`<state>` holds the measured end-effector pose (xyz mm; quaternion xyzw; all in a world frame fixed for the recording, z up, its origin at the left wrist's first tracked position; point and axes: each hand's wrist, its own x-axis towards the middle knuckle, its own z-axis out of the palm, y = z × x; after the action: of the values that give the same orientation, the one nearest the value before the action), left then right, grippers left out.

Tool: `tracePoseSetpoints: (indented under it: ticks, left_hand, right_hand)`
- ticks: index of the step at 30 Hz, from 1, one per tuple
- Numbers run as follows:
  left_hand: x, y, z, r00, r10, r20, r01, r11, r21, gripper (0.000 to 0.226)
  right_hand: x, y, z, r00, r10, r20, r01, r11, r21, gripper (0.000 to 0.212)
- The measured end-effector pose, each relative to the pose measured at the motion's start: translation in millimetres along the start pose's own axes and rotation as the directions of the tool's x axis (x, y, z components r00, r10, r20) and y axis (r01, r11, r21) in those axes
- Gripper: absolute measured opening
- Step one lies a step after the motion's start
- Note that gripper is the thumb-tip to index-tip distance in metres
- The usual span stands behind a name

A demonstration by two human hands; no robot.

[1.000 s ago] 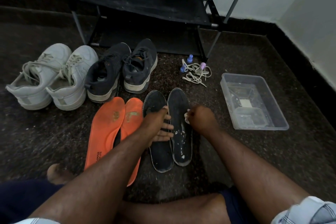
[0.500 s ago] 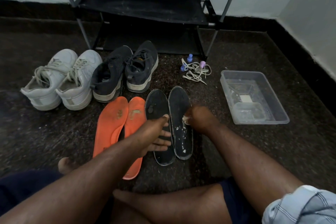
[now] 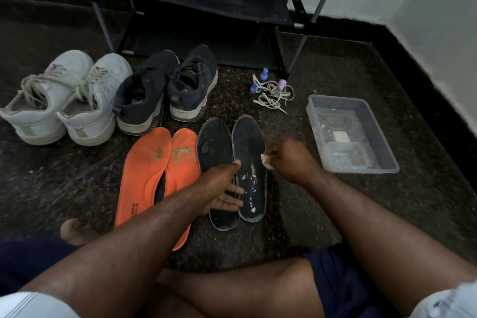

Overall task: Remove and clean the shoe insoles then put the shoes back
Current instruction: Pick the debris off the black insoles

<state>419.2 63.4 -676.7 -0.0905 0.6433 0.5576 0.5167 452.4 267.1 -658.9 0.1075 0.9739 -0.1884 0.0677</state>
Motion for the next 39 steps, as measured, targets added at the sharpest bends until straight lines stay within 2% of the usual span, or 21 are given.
tracePoseSetpoints:
  ticks: [2, 4, 7, 11, 14, 18, 22, 27, 30, 35, 39]
  left_hand:
    - [3, -1, -1, 1.000, -0.003, 0.003, 0.003, 1.000, 0.000, 0.061]
    - [6, -1, -3, 1.000, -0.009, 0.012, 0.009, 1.000, -0.005, 0.061]
    - [8, 0, -4, 0.999, -0.027, 0.027, 0.027, 1.000, -0.011, 0.063]
    - [11, 2, -6, 0.999, -0.040, 0.032, 0.041, 0.999, -0.025, 0.064]
    - [12, 2, -7, 0.999, -0.039, 0.031, 0.040, 0.999, -0.026, 0.062]
    - [11, 1, -6, 0.999, -0.034, 0.032, 0.035, 0.999, -0.028, 0.062]
    - [11, 0, -7, 0.999, -0.025, 0.032, 0.026, 0.999, -0.031, 0.060]
    - [10, 0, -5, 0.999, -0.032, 0.029, 0.033, 0.999, -0.029, 0.061]
    - [10, -1, -4, 0.999, -0.028, 0.025, 0.028, 0.999, -0.017, 0.064]
    - [10, -1, -2, 1.000, -0.004, 0.020, 0.004, 1.000, 0.000, 0.063]
    - [10, -1, -3, 1.000, -0.009, 0.025, 0.008, 1.000, 0.006, 0.067]
  right_hand:
    - [1, -3, 13, 1.000, 0.000, -0.012, 0.000, 1.000, 0.001, 0.022]
    - [9, -3, 27, 0.998, -0.055, 0.018, 0.056, 0.995, -0.086, 0.023]
    - [18, -6, 33, 0.998, -0.060, 0.032, 0.065, 0.978, -0.196, 0.021]
    - [16, -17, 42, 0.989, -0.128, 0.074, 0.143, 0.956, -0.257, 0.020]
    - [16, -16, 43, 0.977, -0.180, 0.112, 0.204, 0.944, -0.261, 0.022]
    - [23, -6, 41, 0.992, -0.127, 0.024, 0.129, 0.965, -0.227, 0.024]
    - [13, -19, 45, 0.974, -0.188, 0.125, 0.211, 0.953, -0.218, 0.020]
    - [20, -5, 38, 0.994, -0.109, 0.001, 0.106, 0.971, -0.212, 0.020]
    - [15, -12, 43, 0.976, -0.184, 0.118, 0.206, 0.954, -0.218, 0.018]
    - [20, -7, 43, 0.984, -0.171, 0.041, 0.176, 0.961, -0.211, 0.018]
    - [18, -7, 41, 0.970, -0.226, 0.092, 0.239, 0.957, -0.167, 0.018]
